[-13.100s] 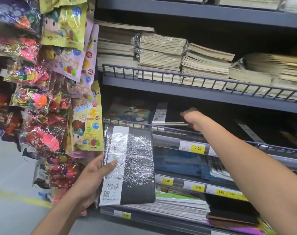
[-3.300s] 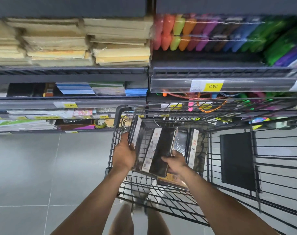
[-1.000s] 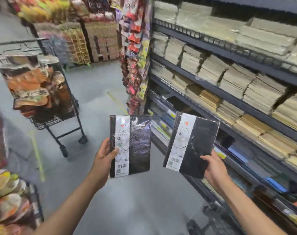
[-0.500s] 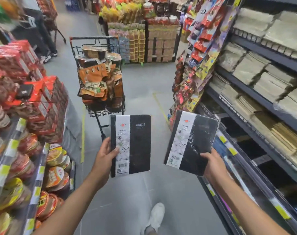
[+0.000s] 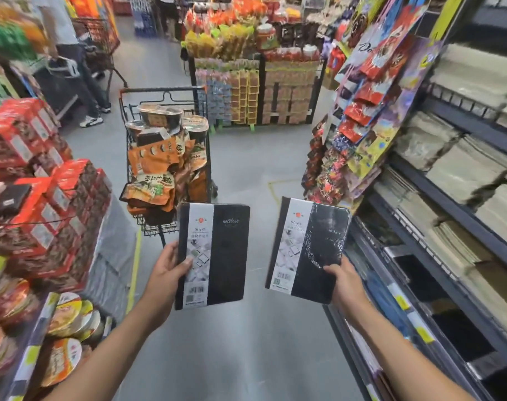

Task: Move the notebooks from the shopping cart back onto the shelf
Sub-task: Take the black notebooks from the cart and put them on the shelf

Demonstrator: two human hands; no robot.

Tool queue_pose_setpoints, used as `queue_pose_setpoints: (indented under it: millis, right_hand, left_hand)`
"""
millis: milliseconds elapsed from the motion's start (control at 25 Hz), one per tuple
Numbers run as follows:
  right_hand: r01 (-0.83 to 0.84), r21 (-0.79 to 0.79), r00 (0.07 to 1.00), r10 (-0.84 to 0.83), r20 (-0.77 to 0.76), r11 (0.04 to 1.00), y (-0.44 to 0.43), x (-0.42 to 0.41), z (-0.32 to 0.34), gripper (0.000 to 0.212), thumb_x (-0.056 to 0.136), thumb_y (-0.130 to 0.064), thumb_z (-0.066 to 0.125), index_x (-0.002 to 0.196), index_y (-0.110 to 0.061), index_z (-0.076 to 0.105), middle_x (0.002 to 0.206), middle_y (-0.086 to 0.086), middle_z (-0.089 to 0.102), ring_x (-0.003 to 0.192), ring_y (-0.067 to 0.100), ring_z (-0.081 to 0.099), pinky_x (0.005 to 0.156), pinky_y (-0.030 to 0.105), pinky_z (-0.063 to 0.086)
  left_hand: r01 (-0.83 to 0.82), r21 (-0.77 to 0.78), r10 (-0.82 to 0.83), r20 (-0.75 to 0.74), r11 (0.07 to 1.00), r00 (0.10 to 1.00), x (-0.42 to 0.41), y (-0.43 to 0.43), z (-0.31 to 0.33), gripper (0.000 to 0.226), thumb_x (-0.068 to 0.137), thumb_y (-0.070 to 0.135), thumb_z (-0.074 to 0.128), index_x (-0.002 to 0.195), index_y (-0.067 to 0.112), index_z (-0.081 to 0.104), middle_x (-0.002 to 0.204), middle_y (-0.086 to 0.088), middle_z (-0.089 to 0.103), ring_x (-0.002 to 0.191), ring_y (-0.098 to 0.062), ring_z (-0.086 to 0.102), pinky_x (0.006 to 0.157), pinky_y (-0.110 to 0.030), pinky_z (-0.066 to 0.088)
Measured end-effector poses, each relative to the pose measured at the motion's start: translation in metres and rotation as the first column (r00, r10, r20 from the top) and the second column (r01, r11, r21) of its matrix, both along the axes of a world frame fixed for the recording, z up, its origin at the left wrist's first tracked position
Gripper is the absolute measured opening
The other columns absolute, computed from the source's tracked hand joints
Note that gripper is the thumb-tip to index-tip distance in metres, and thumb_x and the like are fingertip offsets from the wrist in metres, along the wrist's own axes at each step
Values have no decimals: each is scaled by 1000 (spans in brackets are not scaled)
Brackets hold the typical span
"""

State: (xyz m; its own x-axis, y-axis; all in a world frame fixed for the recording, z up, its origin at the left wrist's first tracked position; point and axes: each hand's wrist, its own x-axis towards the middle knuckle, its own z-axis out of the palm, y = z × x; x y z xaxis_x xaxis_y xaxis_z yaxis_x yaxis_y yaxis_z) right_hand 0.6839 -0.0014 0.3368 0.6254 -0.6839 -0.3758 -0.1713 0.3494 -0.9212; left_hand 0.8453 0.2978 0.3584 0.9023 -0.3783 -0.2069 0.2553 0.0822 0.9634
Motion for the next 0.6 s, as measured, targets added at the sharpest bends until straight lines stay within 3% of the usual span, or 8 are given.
queue_pose_setpoints:
  millis: [200, 360, 520, 600]
  right_hand:
    - [71, -59, 997, -72, -12, 996, -50, 24, 7, 37, 87, 9, 48, 105, -18, 66, 112, 12, 72, 105, 31, 65, 100, 47, 48]
    - [160, -101, 983, -168, -76, 982, -98, 20, -4, 38, 69, -17, 60, 103, -28, 70, 110, 3, 75, 114, 33, 65, 105, 55, 47]
    - [325, -98, 938, -334, -98, 941, -132, 13, -1, 36, 80, -5, 56, 106, -26, 69, 110, 1, 73, 111, 29, 65, 105, 47, 48]
    - [429, -85, 894, -436, -100, 900, -145, 12, -2, 38, 77, -9, 57, 102, -33, 71, 114, 0, 72, 112, 28, 65, 107, 50, 46]
  left_hand:
    - [71, -36, -71, -8, 997, 997, 44, -70, 7, 35, 101, -2, 48, 122, 25, 58, 118, 9, 74, 100, -15, 74, 83, -41, 58]
    - [191, -47, -193, -39, 980, 980, 82, -141, 2, 38, 100, -3, 49, 130, 19, 56, 129, -3, 70, 109, -29, 70, 93, -52, 55]
    - [369, -34, -369, -3, 929, 929, 121, -212, -2, 38, 100, -6, 47, 129, 18, 56, 121, -4, 73, 97, -22, 74, 75, -36, 63]
    - [472, -46, -473, 0, 880, 881, 142, -252, -4, 38, 99, -8, 46, 122, 19, 58, 120, -6, 73, 95, -18, 74, 74, -31, 62]
